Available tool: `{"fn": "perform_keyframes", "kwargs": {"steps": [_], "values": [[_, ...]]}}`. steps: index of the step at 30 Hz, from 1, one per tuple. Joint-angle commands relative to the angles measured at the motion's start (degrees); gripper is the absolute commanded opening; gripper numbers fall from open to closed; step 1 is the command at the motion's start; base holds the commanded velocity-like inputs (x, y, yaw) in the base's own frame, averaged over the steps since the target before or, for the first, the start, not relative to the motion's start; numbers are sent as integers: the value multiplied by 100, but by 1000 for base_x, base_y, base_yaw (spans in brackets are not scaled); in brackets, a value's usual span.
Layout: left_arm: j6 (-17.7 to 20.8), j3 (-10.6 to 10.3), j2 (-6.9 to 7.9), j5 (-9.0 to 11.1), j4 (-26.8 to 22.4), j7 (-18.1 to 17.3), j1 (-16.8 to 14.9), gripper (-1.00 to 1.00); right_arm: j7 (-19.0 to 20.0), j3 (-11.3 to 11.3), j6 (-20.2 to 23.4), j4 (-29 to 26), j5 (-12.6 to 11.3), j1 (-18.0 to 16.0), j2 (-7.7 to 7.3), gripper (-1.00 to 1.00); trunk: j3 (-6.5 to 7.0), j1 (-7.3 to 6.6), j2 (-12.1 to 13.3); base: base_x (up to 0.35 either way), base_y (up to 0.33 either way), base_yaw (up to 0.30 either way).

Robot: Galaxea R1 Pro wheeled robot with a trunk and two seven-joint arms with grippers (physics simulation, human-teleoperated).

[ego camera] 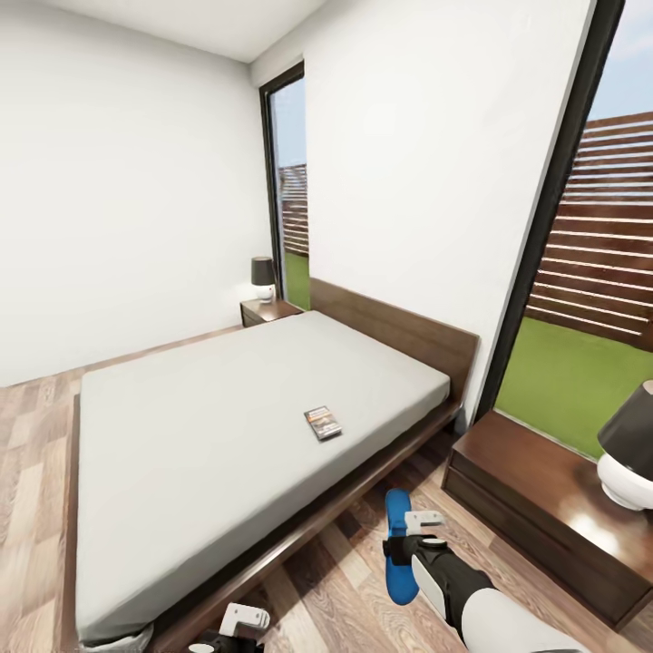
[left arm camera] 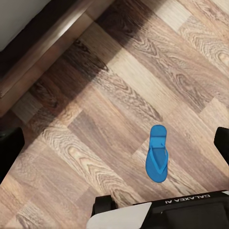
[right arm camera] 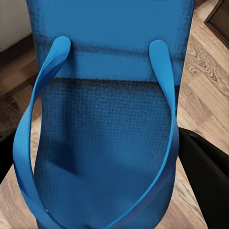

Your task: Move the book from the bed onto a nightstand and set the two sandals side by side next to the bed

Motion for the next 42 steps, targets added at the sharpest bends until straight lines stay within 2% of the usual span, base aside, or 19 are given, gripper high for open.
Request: {"fn": "perform_keyframes", "kwargs": {"steps": [1, 42], "values": [[23, -48, 1, 60, -8, 20, -4, 100, -21, 10, 38, -13, 0, -2, -2, -100, -16, 4, -13, 0, 0, 61], [-51, -39, 36, 45, -10, 63, -91, 100, -22, 18, 53, -136, 34, 130, -23, -100, -23, 4, -13, 0, 0, 5]]}}
